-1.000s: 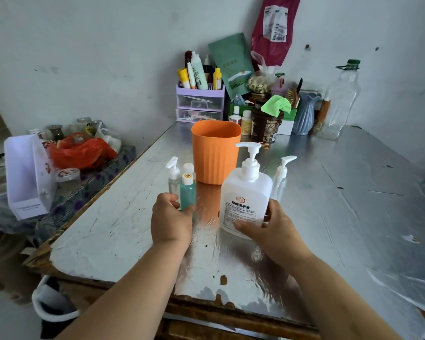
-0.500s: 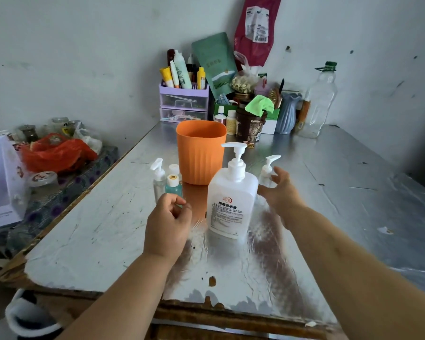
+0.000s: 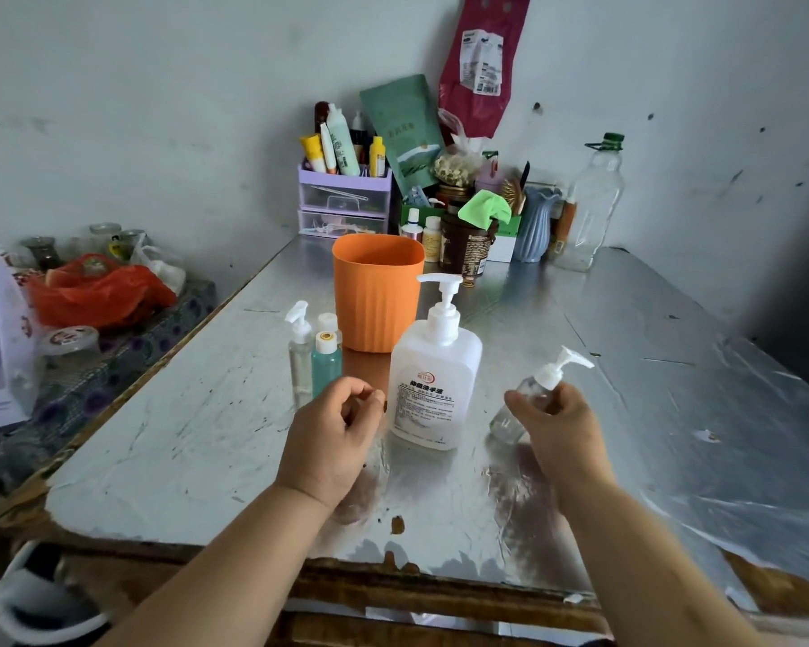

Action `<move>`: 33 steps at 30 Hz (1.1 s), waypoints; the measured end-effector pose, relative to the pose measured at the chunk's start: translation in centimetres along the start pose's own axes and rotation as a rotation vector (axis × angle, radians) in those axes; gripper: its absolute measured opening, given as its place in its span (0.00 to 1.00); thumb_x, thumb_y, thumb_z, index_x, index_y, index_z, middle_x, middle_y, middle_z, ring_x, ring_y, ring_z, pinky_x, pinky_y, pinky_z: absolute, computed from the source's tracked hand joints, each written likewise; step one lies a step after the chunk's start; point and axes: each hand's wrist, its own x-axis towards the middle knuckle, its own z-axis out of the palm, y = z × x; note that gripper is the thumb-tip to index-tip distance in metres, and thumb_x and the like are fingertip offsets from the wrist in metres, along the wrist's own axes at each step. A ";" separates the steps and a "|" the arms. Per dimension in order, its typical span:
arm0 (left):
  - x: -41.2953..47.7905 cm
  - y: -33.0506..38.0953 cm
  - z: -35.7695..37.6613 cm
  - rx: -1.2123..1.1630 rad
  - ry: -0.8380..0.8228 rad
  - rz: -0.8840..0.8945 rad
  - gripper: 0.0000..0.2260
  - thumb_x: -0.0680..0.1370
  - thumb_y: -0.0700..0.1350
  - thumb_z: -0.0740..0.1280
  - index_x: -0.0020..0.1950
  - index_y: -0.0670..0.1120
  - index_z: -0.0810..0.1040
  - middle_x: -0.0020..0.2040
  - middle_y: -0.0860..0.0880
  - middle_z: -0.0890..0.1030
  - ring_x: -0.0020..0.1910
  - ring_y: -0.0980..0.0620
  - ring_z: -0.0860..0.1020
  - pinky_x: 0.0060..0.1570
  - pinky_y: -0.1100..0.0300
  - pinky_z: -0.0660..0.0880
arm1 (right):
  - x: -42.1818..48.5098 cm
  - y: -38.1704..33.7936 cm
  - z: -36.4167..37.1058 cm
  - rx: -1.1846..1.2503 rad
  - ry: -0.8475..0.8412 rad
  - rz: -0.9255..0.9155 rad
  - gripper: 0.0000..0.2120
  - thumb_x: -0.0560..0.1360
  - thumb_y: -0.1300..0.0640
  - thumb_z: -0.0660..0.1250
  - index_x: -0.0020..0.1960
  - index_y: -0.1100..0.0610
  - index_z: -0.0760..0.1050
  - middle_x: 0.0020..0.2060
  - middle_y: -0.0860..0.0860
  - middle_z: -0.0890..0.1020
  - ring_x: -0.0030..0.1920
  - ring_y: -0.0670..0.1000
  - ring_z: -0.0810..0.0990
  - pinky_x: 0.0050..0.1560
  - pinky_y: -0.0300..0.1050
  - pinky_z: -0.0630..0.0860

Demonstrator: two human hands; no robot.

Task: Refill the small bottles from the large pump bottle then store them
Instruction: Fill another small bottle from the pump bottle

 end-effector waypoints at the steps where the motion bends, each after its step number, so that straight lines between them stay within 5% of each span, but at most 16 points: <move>1: -0.2 0.0 -0.1 0.010 -0.034 0.043 0.05 0.78 0.51 0.67 0.44 0.51 0.77 0.31 0.55 0.77 0.35 0.58 0.77 0.33 0.65 0.73 | -0.9 -0.2 -0.2 0.003 -0.024 -0.003 0.16 0.71 0.49 0.72 0.50 0.60 0.73 0.35 0.50 0.75 0.31 0.49 0.71 0.32 0.44 0.69; 9: -2.4 0.8 -0.4 -0.059 -0.374 0.157 0.16 0.72 0.65 0.67 0.48 0.55 0.80 0.41 0.61 0.82 0.42 0.60 0.81 0.41 0.64 0.79 | -6.8 -1.0 0.6 -0.069 -0.266 -0.113 0.17 0.65 0.46 0.77 0.43 0.54 0.74 0.30 0.47 0.77 0.25 0.40 0.71 0.26 0.33 0.70; 12: -2.8 1.1 -0.4 -0.065 -0.471 0.148 0.22 0.68 0.67 0.69 0.56 0.57 0.78 0.51 0.63 0.81 0.48 0.62 0.80 0.47 0.63 0.80 | -7.7 -1.4 1.9 -0.088 -0.301 -0.158 0.15 0.65 0.46 0.77 0.46 0.49 0.75 0.36 0.45 0.83 0.33 0.41 0.80 0.34 0.35 0.77; 18: -2.8 1.4 -0.4 0.058 -0.486 0.098 0.15 0.70 0.60 0.73 0.55 0.67 0.75 0.47 0.63 0.80 0.44 0.62 0.79 0.48 0.62 0.79 | -8.1 -2.3 2.7 -0.045 -0.201 -0.221 0.21 0.62 0.36 0.73 0.49 0.46 0.74 0.38 0.44 0.80 0.32 0.42 0.76 0.32 0.33 0.71; 21: -2.7 1.5 -0.4 0.074 -0.499 0.071 0.12 0.71 0.59 0.73 0.51 0.64 0.75 0.45 0.63 0.78 0.44 0.59 0.80 0.49 0.62 0.79 | -7.6 -2.5 2.7 -0.015 -0.151 -0.240 0.14 0.65 0.41 0.74 0.41 0.48 0.76 0.31 0.45 0.77 0.29 0.42 0.72 0.29 0.31 0.69; 24: -2.6 1.4 -0.4 0.069 -0.498 0.057 0.11 0.71 0.59 0.73 0.50 0.60 0.76 0.45 0.62 0.79 0.44 0.59 0.80 0.49 0.60 0.79 | -7.2 -2.6 3.0 -0.043 -0.184 -0.271 0.12 0.69 0.42 0.73 0.43 0.49 0.77 0.35 0.45 0.78 0.34 0.42 0.74 0.33 0.28 0.69; 29: -2.6 1.5 -0.4 0.058 -0.523 0.057 0.13 0.72 0.59 0.71 0.56 0.67 0.75 0.50 0.60 0.82 0.46 0.59 0.81 0.52 0.57 0.79 | -7.5 -2.6 3.1 0.034 -0.317 -0.219 0.16 0.70 0.44 0.72 0.56 0.46 0.75 0.47 0.43 0.81 0.49 0.41 0.80 0.42 0.30 0.74; 33: -2.7 1.4 -0.5 0.082 -0.527 0.071 0.19 0.73 0.60 0.71 0.62 0.70 0.72 0.50 0.59 0.82 0.44 0.59 0.81 0.51 0.59 0.79 | -7.7 -2.5 3.5 0.122 -0.254 -0.226 0.15 0.68 0.52 0.76 0.51 0.46 0.74 0.45 0.44 0.82 0.47 0.42 0.81 0.47 0.36 0.78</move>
